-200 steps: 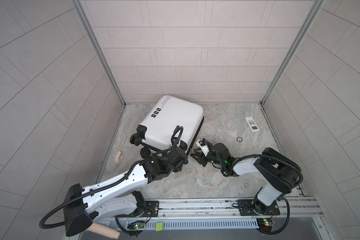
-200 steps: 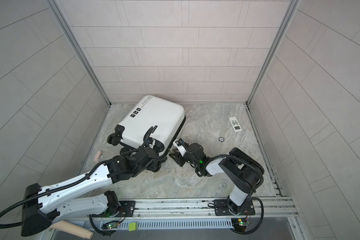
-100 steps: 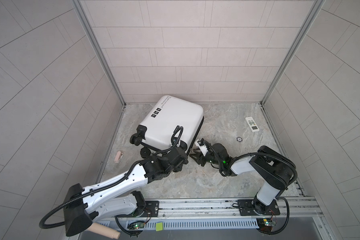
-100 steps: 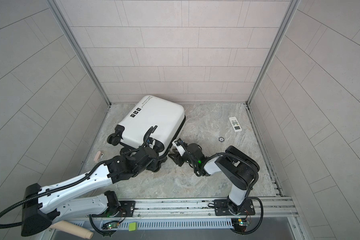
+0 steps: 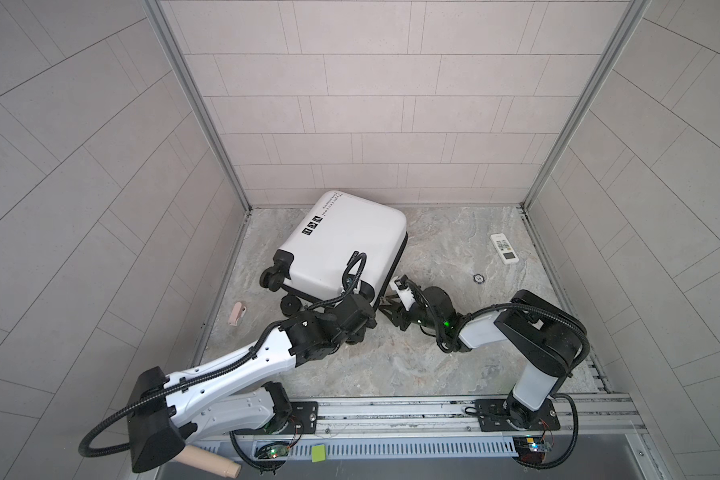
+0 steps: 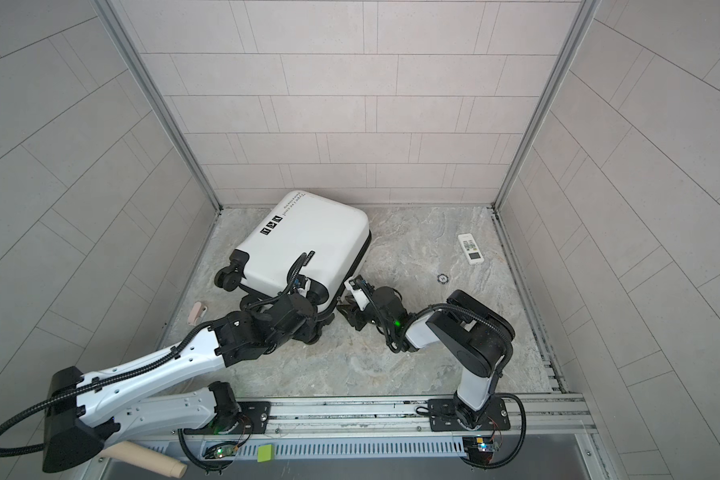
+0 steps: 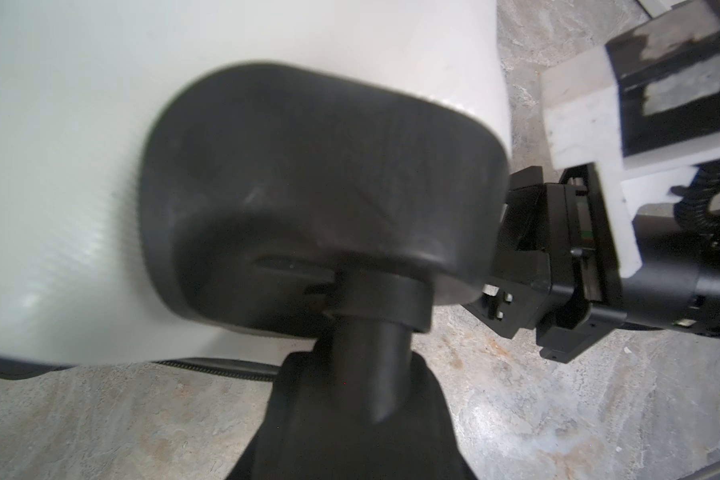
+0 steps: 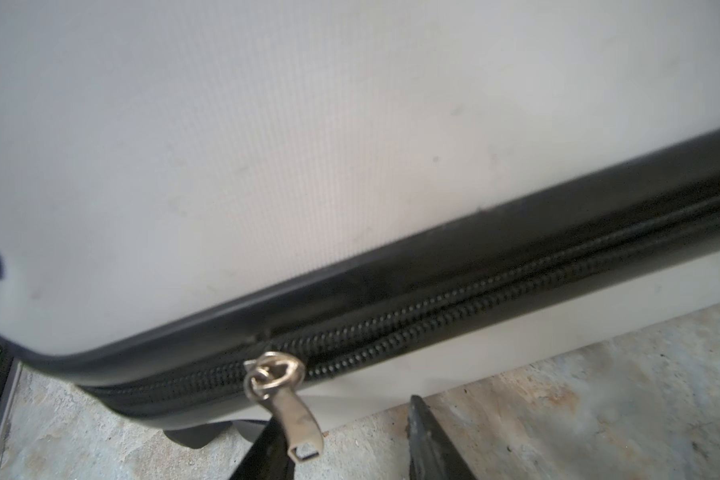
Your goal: Pack the luggage
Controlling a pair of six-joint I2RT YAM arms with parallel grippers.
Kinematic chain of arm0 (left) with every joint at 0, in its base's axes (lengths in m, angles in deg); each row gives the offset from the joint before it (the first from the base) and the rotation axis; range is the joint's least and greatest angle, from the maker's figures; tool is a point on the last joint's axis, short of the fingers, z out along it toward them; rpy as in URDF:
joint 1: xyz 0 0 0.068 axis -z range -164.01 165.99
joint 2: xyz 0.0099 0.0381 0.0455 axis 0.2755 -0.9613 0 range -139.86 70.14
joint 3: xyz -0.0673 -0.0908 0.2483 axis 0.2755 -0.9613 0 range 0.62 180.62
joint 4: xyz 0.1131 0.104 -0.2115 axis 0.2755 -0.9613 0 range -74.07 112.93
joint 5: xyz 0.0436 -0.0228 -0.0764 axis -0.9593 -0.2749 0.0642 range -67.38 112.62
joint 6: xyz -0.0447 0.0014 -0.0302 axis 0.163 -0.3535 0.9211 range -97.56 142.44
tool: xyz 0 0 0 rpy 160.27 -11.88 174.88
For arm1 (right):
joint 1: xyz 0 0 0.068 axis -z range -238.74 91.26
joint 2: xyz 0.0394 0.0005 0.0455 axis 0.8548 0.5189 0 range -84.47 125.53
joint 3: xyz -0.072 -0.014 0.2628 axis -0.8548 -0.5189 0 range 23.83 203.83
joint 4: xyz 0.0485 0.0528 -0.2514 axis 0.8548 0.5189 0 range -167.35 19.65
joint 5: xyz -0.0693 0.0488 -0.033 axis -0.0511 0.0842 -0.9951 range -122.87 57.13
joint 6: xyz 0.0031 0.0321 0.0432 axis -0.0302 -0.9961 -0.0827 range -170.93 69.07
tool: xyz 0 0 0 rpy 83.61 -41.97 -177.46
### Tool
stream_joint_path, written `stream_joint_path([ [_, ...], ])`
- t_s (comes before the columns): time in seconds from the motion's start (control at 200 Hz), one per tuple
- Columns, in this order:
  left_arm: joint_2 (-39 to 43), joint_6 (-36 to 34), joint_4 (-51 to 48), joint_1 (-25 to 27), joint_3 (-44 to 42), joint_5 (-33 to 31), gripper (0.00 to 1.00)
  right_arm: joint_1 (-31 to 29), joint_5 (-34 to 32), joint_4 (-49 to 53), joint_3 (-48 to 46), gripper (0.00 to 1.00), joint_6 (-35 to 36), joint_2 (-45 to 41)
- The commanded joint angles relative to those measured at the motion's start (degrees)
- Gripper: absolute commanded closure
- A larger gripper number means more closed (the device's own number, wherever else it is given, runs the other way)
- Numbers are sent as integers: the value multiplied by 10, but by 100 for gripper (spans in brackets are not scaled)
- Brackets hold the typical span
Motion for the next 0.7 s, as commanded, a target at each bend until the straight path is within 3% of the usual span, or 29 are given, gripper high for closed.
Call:
stream_joint_path([
  [0.0,-3,72,-35,-17,10,-56,100,-7,-16,-50,16,57,-12,0],
  [0.355,3,76,-36,-17,5,-54,100,-11,-15,-45,19,60,-10,-18],
  [0.695,3,78,-35,-17,5,-52,100,-11,-16,-33,22,73,-5,-35],
])
